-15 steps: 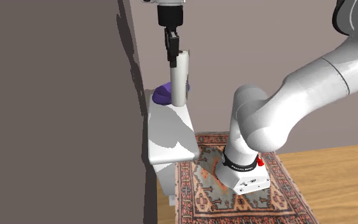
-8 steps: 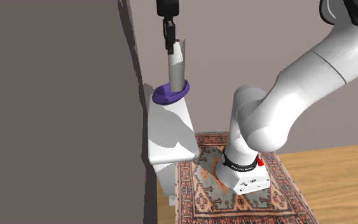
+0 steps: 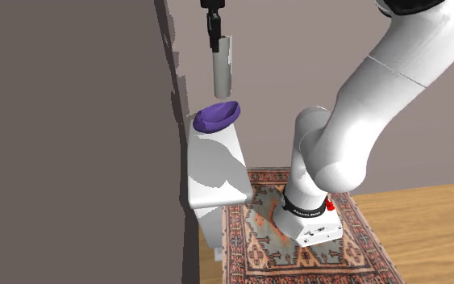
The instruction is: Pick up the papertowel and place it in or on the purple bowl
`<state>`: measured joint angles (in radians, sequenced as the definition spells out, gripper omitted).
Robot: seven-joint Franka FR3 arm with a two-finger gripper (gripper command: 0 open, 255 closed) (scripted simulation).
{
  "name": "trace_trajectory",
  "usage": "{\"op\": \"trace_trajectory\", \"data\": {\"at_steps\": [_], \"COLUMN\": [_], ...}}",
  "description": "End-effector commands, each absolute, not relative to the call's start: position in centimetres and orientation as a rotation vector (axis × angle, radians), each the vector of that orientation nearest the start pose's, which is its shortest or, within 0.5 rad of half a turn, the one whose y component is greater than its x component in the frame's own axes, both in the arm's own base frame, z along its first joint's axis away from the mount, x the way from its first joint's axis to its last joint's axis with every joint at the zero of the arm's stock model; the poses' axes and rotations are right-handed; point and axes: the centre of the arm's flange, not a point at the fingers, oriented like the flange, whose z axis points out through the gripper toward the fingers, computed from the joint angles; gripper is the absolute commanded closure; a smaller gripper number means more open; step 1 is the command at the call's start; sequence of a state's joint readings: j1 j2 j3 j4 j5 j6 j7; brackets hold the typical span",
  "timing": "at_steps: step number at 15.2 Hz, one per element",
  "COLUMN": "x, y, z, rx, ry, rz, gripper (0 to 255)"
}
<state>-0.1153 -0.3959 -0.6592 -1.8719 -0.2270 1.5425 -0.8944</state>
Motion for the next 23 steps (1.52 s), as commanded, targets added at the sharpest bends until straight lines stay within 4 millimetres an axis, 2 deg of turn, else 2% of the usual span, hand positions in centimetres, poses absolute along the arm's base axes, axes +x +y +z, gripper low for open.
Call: {"op": "trace_trajectory", "data": {"at_steps": [1,8,23], "x": [27.1,27.9,27.9], "y": [-39.7,-48.9,-48.9], "z": [63.7,65.5,57.6], "rx": [-3.118,-3.118,-3.118], "ry": [-0.244,-0.244,-0.244], "rz": [-0.001,-0.001,-0.001], "gripper": [255,255,255]}}
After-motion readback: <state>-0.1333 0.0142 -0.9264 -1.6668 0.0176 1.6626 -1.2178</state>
